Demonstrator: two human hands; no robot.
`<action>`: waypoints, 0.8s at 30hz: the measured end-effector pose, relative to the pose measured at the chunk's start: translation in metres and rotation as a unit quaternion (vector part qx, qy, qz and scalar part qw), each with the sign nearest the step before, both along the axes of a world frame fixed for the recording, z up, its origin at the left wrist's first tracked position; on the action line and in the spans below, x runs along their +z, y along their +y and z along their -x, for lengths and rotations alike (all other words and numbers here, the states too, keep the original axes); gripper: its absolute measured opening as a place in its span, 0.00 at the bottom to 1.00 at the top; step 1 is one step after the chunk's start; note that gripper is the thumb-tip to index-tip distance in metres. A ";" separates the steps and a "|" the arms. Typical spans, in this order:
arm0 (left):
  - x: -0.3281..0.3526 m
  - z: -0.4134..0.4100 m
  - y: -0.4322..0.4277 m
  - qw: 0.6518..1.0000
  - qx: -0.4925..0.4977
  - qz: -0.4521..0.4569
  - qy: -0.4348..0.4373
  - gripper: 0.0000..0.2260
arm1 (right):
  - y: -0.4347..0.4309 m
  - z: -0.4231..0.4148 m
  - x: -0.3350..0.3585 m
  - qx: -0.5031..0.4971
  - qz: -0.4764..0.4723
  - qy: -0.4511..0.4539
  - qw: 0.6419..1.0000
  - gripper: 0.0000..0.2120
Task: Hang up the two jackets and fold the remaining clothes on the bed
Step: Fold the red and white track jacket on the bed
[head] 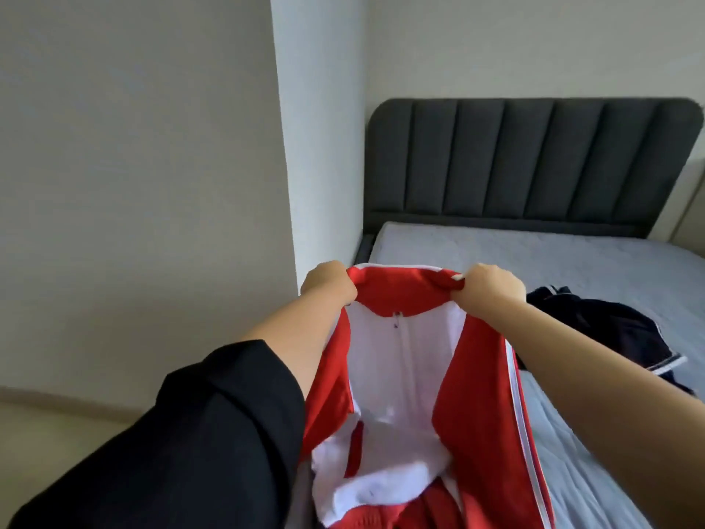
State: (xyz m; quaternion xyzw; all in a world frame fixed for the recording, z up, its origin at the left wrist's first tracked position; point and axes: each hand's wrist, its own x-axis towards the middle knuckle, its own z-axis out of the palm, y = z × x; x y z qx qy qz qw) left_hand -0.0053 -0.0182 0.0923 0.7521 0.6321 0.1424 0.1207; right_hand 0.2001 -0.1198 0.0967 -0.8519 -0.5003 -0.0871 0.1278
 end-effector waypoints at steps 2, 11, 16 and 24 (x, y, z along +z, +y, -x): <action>-0.038 -0.008 0.014 0.997 0.013 0.064 -0.051 0.05 | 0.014 -0.009 -0.035 0.009 0.056 -0.009 0.998 0.18; -0.122 -0.036 0.086 0.995 -0.001 0.098 0.035 0.08 | 0.091 -0.025 -0.120 -0.058 0.117 0.078 0.988 0.14; -0.112 -0.060 0.134 0.935 0.047 0.146 -0.321 0.12 | 0.147 -0.046 -0.104 -0.052 -0.104 0.218 0.969 0.11; -0.132 -0.082 0.133 0.904 -0.121 0.219 -0.346 0.41 | 0.166 -0.047 -0.135 0.021 -0.066 0.227 0.971 0.40</action>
